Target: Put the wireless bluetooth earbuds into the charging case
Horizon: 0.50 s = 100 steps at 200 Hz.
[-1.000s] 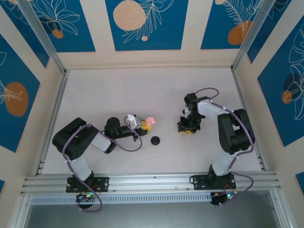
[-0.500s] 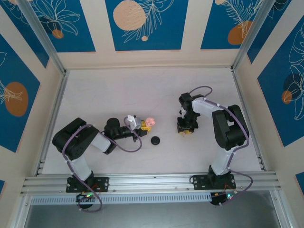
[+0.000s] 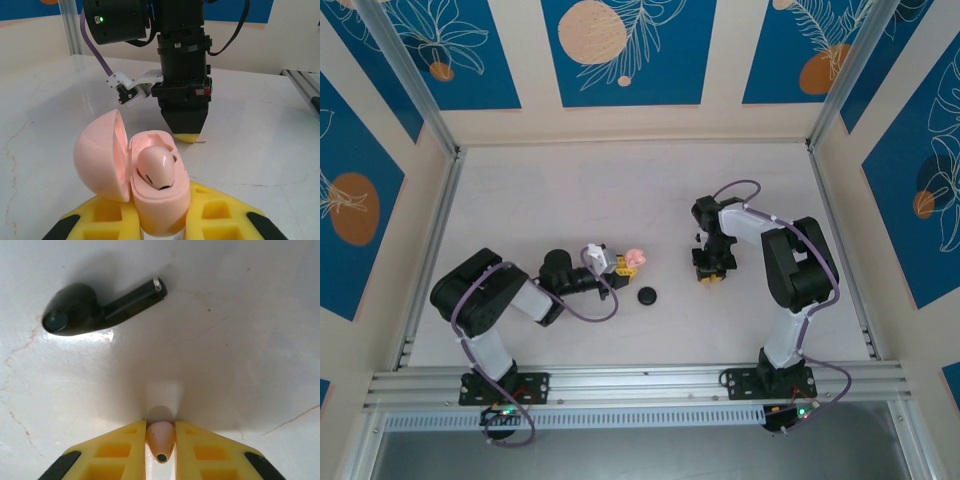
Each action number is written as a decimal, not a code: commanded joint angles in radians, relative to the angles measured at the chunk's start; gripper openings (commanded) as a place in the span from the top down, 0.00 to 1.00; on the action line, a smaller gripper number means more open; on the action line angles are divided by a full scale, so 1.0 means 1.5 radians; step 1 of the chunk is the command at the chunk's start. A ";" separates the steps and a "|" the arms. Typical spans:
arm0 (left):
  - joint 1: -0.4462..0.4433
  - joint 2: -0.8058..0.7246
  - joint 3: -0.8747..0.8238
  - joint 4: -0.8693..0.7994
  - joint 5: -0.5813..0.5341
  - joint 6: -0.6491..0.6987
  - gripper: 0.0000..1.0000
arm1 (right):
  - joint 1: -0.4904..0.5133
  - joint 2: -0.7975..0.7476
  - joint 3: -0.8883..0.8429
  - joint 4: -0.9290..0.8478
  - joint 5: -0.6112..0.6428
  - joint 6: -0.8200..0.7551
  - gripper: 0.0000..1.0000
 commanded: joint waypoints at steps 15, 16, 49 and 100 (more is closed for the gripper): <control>-0.008 -0.007 0.002 0.010 0.020 0.018 0.84 | 0.013 -0.027 -0.016 0.039 0.012 -0.002 0.83; -0.009 -0.007 0.003 0.009 0.020 0.018 0.84 | 0.012 -0.029 -0.017 0.041 0.011 -0.003 0.83; -0.024 -0.014 0.013 -0.043 0.016 0.055 0.84 | 0.014 -0.111 -0.079 0.133 -0.026 0.009 0.83; -0.053 -0.003 0.041 -0.093 0.006 0.089 0.85 | 0.012 -0.256 -0.205 0.331 -0.080 0.041 0.84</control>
